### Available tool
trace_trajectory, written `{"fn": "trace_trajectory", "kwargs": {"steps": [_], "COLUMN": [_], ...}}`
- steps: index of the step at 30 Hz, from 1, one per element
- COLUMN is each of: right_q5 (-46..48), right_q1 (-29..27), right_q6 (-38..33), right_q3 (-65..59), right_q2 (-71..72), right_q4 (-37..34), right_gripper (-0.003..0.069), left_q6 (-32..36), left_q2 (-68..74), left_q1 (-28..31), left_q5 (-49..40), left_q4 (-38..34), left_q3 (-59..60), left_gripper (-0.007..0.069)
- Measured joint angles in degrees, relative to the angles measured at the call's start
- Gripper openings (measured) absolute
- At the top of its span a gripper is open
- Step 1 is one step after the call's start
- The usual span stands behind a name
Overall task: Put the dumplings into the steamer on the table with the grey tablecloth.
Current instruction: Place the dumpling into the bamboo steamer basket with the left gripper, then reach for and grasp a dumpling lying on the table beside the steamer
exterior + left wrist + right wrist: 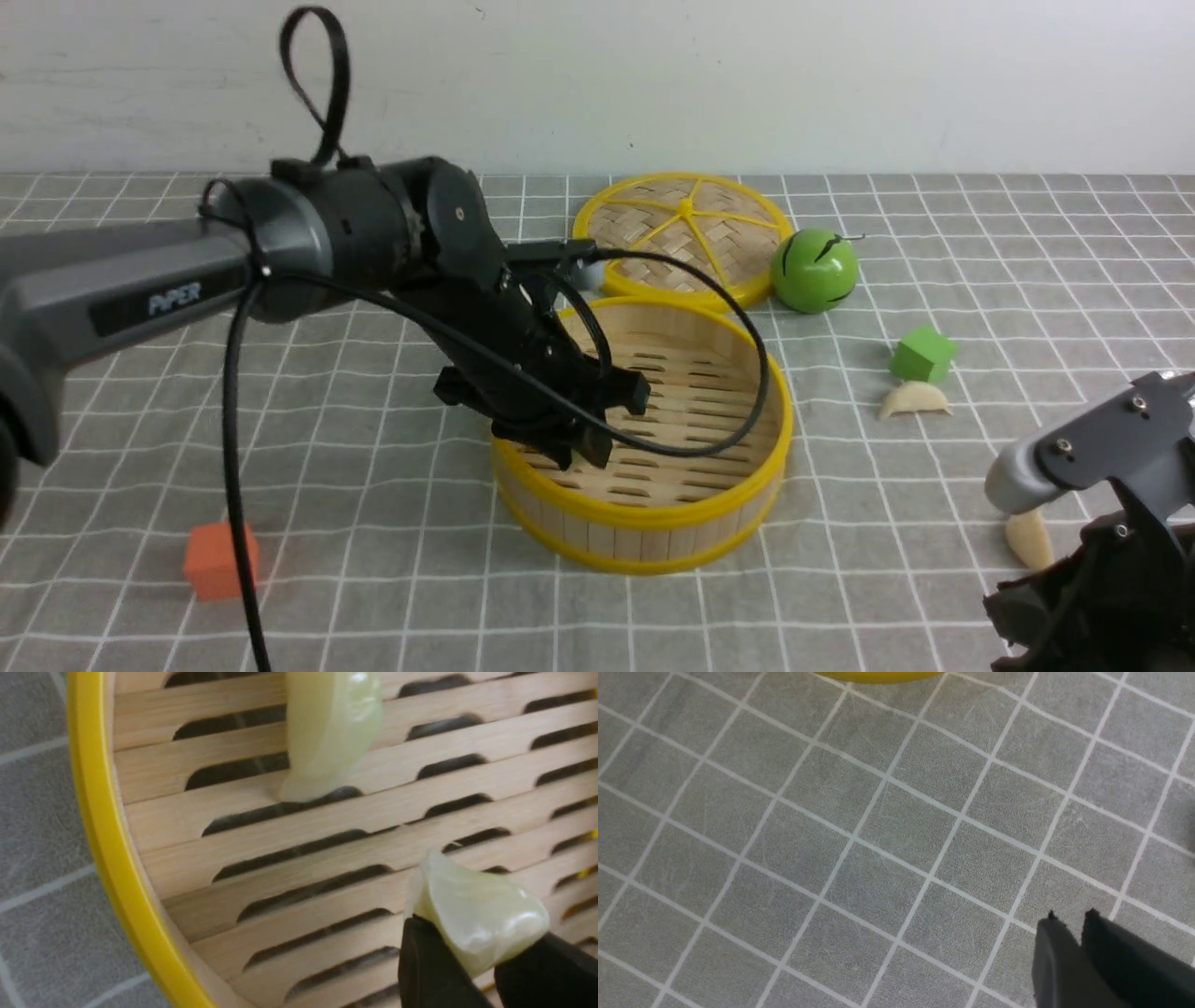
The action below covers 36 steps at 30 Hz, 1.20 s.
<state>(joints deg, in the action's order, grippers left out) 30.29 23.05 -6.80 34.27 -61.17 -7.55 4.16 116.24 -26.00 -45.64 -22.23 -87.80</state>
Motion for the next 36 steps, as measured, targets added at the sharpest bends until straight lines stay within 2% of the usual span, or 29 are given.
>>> {"fn": "trace_trajectory", "kwargs": {"steps": [1, 6, 7, 8, 9, 10, 13, 16, 18, 19, 22, 23, 25, 27, 28, 30, 34, 36], "right_q5": [0.00, 0.69, 0.98, 2.08, 2.22, 3.31, 4.52, 4.14, 3.60, 2.80, 0.56, -0.19, -2.85, -4.56, -5.43, -6.03, -6.18, -5.91], "right_q1": [0.00, -0.18, -0.25, -0.91, -1.02, -2.32, -6.43, -12.04, -14.29, -15.78, -17.77, -17.98, -18.32, -18.38, -18.38, -18.38, -18.38, -18.38], "right_q6": [0.00, 3.78, 4.27, 6.29, 6.80, 8.82, 13.03, 15.53, 16.06, 16.26, 16.36, 16.36, 16.39, 16.52, 16.52, 16.52, 15.84, 14.91], "right_q3": [0.00, 0.66, 0.92, 2.45, 2.68, 4.91, 9.20, 12.04, 12.77, 13.18, 14.00, 14.08, 14.45, 14.51, 14.51, 14.51, 15.47, 16.23], "right_q2": [0.00, 0.00, 0.00, -0.06, -0.06, -0.48, -2.46, -7.45, -10.61, -13.70, -21.47, -22.54, -28.55, -31.80, -34.09, -35.75, -36.48, -35.97], "right_q4": [0.00, 0.74, 0.87, 2.07, 2.38, 3.98, 7.55, 9.52, 9.51, 9.51, 9.51, 9.51, 9.57, 9.57, 9.57, 9.57, 9.57, 9.57], "right_gripper": [0.0090, 0.0129, 0.0132, 0.0166, 0.0176, 0.0223, 0.0304, 0.0387, 0.0412, 0.0425, 0.0437, 0.0437, 0.0437, 0.0426, 0.0401, 0.0358, 0.0132, 0.0134], "left_q6": [0.00, -0.38, -0.54, -1.19, -1.24, -1.94, -2.84, -4.16, -4.72, -5.20, -5.74, -5.79, -5.78, -5.78, -5.78, -5.78, -5.78, -5.78], "left_q2": [0.49, 0.24, 0.18, -0.41, -0.52, -1.49, -3.88, -7.63, -9.53, -11.00, -16.16, -17.40, -22.45, -26.54, -29.81, -34.27, -46.66, -51.73], "left_q1": [0.00, 0.00, 0.00, 0.00, 0.00, 0.00, 0.00, 0.00, 0.00, 0.00, 0.00, 0.00, 0.00, 0.00, 0.00, 0.00, 0.00, 0.00], "left_q5": [0.17, -2.27, -2.88, -6.10, -6.55, -10.28, -16.28, -22.18, -23.65, -24.19, -25.09, -25.17, -25.47, -25.62, -25.67, -25.67, -25.67, -25.67], "left_q4": [-0.24, -0.78, -0.78, -0.31, -0.24, 0.56, 1.98, 3.71, 4.55, 5.13, 7.06, 7.29, 8.69, 9.48, 9.99, 10.71, 13.46, 14.90], "left_q3": [0.00, -1.35, -1.66, -3.28, -3.54, -5.90, -11.07, -16.00, -17.39, -17.93, -17.79, -17.56, -15.69, -13.74, -12.00, -9.24, 0.71, 5.87], "left_gripper": [0.0227, 0.0463, 0.0484, 0.0559, 0.0567, 0.0611, 0.0610, 0.0533, 0.0487, 0.0436, 0.0286, 0.0265, 0.0143, 0.0077, 0.0018, -0.0014, -0.0014, -0.0014]}}
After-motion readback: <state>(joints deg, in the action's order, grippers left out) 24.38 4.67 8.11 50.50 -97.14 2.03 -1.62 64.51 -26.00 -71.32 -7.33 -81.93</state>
